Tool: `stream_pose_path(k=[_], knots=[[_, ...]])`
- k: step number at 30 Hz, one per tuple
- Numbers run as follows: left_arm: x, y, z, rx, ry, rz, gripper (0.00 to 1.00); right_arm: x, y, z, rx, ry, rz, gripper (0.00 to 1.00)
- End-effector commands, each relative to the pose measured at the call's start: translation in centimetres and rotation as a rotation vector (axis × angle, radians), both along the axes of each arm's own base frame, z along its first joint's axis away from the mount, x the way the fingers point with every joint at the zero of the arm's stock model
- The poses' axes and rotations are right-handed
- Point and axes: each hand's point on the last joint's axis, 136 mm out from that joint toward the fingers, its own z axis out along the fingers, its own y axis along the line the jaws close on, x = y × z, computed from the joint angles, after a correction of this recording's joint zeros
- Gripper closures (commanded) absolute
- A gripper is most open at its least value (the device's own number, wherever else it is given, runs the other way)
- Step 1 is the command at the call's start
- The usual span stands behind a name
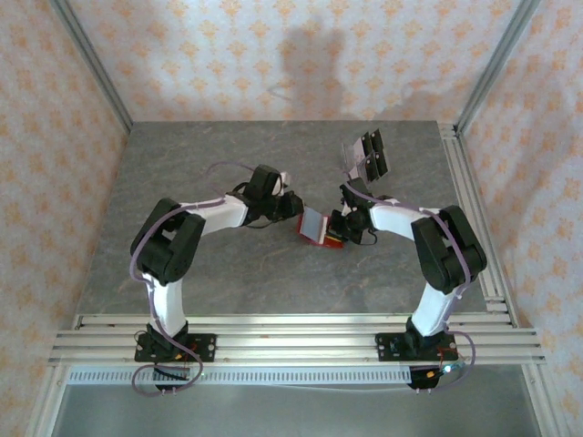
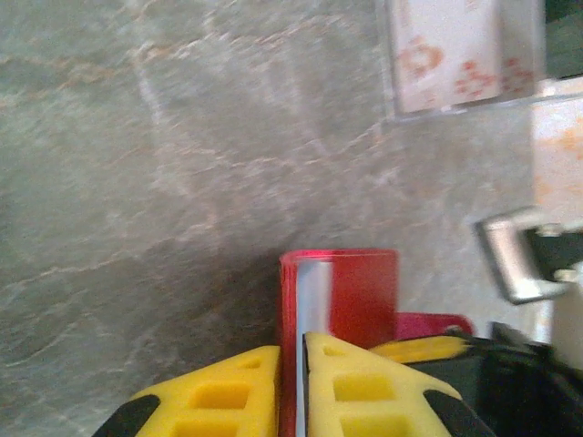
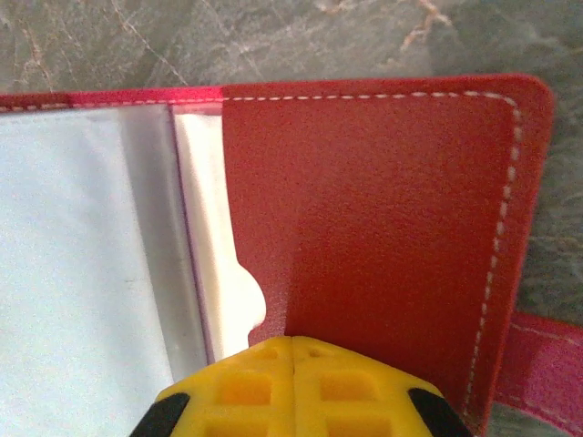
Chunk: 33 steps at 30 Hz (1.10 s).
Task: Put the credit cards into the card holder
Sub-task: Open the card holder at the center of the table.
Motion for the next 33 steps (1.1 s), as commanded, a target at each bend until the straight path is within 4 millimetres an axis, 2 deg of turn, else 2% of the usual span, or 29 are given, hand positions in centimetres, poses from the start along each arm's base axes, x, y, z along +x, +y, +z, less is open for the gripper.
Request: stream_pose_path(k=[1, 7, 10, 11, 13, 17, 22, 23, 24, 33], knots=[[0.3, -0.9, 3.1, -0.069, -0.069, -0.013, 0.85, -2.7, -3.9, -6.2, -0.212, 0.120, -0.023, 0.98], [0.1, -0.8, 1.6, -0.049, -0.031, -0.017, 0.86, -2.9, -4.0, -6.4, -0.215, 0.124, -0.023, 0.98], [0.0, -0.4, 0.8, -0.013, -0.021, -0.010, 0.82, -3.0, -4.0, -6.5, -0.217, 0.126, -0.022, 0.98], [0.1, 0.0, 0.4, 0.011, -0.021, 0.006, 0.80, -3.0, -4.1, -6.6, -0.218, 0.129, -0.023, 0.98], [0.1, 1.1, -0.3, 0.067, -0.026, 0.043, 0.69, -3.1, -4.2, -6.6, -0.222, 0.130, -0.024, 0.98], [-0.1, 2.0, -1.5, 0.120, -0.010, 0.055, 0.53, -3.1, -4.2, -6.8, -0.224, 0.134, -0.024, 0.98], [-0.4, 2.1, -2.5, 0.137, 0.006, 0.044, 0.51, -3.1, -4.1, -6.7, -0.222, 0.134, -0.021, 0.98], [-0.6, 2.2, -3.9, 0.152, 0.032, 0.040, 0.51, -3.0, -4.1, -6.7, -0.221, 0.132, -0.020, 0.98], [-0.7, 2.2, -4.2, 0.155, 0.040, 0.037, 0.51, -3.0, -4.2, -6.7, -0.223, 0.133, -0.020, 0.98], [-1.1, 1.5, -5.5, 0.134, 0.071, 0.005, 0.51, -3.0, -4.1, -6.7, -0.223, 0.131, -0.017, 0.99]])
